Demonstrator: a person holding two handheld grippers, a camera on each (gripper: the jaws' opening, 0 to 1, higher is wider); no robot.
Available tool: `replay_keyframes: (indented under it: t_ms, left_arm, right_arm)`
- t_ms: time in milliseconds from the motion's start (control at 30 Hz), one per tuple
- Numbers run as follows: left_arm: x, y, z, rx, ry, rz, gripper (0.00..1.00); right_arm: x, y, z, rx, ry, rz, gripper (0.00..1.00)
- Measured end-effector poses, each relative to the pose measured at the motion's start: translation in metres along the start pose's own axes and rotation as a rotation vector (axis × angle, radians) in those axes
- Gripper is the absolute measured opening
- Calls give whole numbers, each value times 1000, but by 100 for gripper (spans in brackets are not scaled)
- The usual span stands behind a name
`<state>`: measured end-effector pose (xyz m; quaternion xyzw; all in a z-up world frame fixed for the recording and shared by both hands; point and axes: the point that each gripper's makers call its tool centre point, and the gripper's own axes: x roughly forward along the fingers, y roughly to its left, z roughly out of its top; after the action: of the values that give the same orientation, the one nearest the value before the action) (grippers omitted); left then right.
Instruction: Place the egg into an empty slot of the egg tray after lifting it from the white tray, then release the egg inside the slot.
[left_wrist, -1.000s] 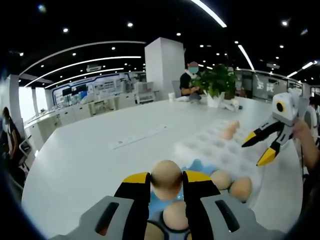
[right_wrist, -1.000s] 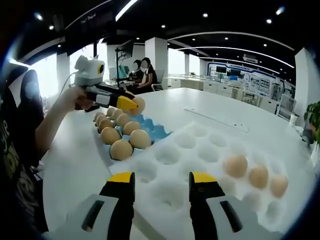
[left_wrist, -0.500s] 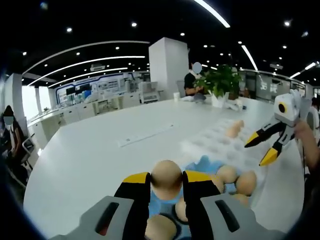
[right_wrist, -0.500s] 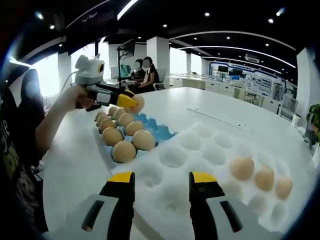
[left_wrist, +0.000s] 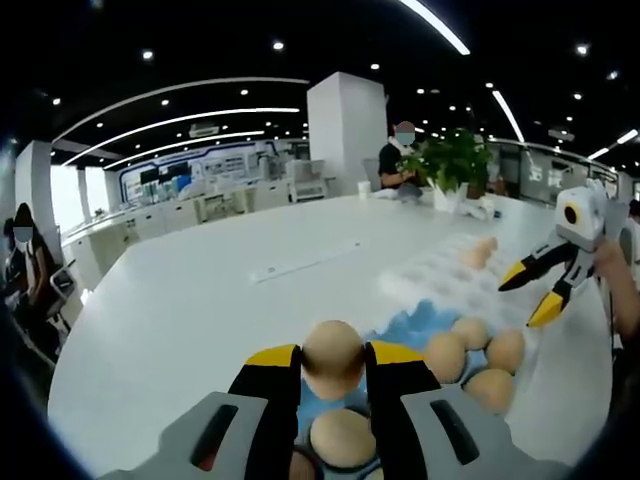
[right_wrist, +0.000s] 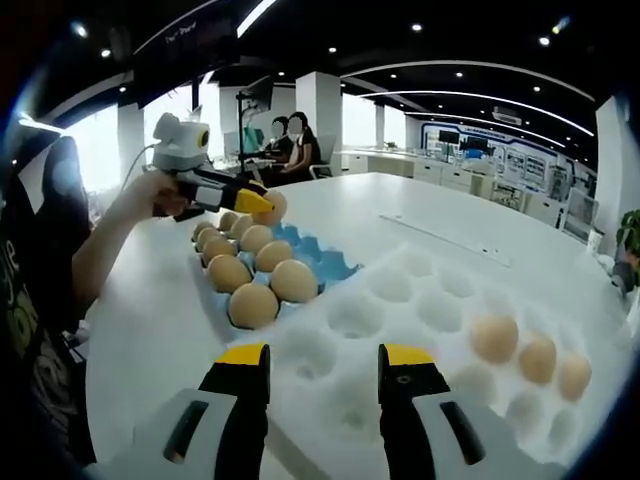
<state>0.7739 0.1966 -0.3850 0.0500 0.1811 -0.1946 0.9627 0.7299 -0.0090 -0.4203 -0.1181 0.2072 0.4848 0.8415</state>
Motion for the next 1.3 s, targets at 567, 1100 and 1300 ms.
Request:
replay_keyframes:
  t_ms: [567,1100,1300]
  left_arm:
    - [-1,4,-18,-27,31,18,25]
    - [2,12,-17,-36,37,13,20]
    - [1,11,-16,-40,35,12,21]
  right_arm:
    - [6,5,3,-6,6,6,45]
    - [5,9,8,-16,0,7,45]
    - [3,8,8,-16,-6,6,45]
